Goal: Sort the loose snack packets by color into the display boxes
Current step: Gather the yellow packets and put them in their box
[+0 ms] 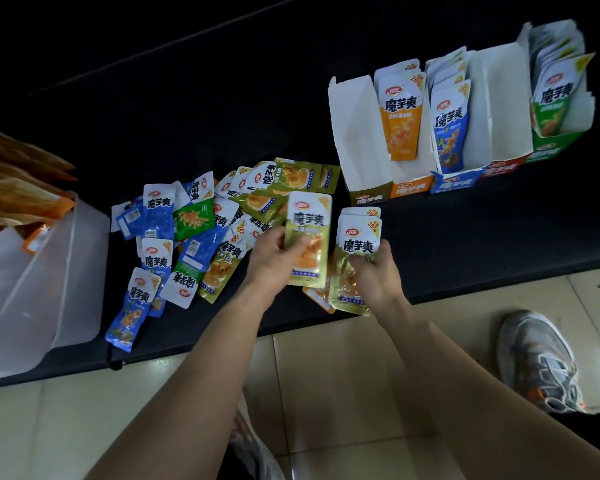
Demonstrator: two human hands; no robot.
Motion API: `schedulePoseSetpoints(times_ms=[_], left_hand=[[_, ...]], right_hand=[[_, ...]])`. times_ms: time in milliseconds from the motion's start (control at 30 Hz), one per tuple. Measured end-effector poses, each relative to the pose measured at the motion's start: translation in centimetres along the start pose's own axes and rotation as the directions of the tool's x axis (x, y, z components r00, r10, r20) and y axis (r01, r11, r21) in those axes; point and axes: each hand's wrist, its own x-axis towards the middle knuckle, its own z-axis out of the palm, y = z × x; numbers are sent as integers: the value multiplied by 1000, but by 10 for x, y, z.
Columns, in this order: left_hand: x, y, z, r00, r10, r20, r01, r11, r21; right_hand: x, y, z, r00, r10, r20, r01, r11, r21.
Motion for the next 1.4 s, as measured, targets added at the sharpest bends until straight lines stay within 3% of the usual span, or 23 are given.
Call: schedulePoseSetpoints(times_ms=[67,167,267,367,433,500,567,667,767,867,933,1033,1133,1267,1333,1400], left_hand=[[-7,1,14,994,-2,110,2,1000,-4],[-11,0,36,992,53,116,-61,996,65],[-4,2,44,985,127,114,-152,956,251],[16,8,38,980,92,175,-156,902,403],[41,18,26,989,112,101,-146,880,451],[73,29,12,968,249,14,-187,685,704],[97,36,5,959,269,87,-219,513,830],[97,20,10,943,276,186,-295,436,850],[68,-9,15,887,452,96,-353,528,772],[49,-31,11,862,506,-13,-332,584,741],[46,-40,8,883,451,-132,-219,643,734],[47,-36,7,923,246,-297,23,734,679],[47,-24,9,955,48,-292,157,754,638],[35,-15,7,962,-26,-272,116,939,323],[19,-9,7,984,-12,-177,32,993,115],[0,-3,14,999,-16,28,16,1000,4]], right_hand=[[0,-4,4,999,41,-12,-38,987,157],[0,-7,4,999,42,-27,-33,960,278],[4,-3,-1,1000,2,-23,4,971,238],[15,5,-7,998,-9,-60,17,991,134],[21,8,-10,997,-11,-74,18,995,102],[24,10,-12,997,-28,-67,33,996,79],[24,10,-12,997,-42,-58,44,998,37],[24,10,-10,996,-57,-64,58,998,12],[23,8,-9,997,-67,-43,66,998,-24],[20,8,-11,997,-74,-11,73,996,-49],[18,8,-13,997,-77,5,77,995,-60],[15,8,-14,997,-81,18,83,993,-84],[14,6,-12,997,-77,18,78,991,-105],[12,1,-8,998,-62,8,62,994,-87],[12,0,-7,999,-49,-5,48,997,-54],[12,-1,-6,999,-36,-31,36,999,0]])
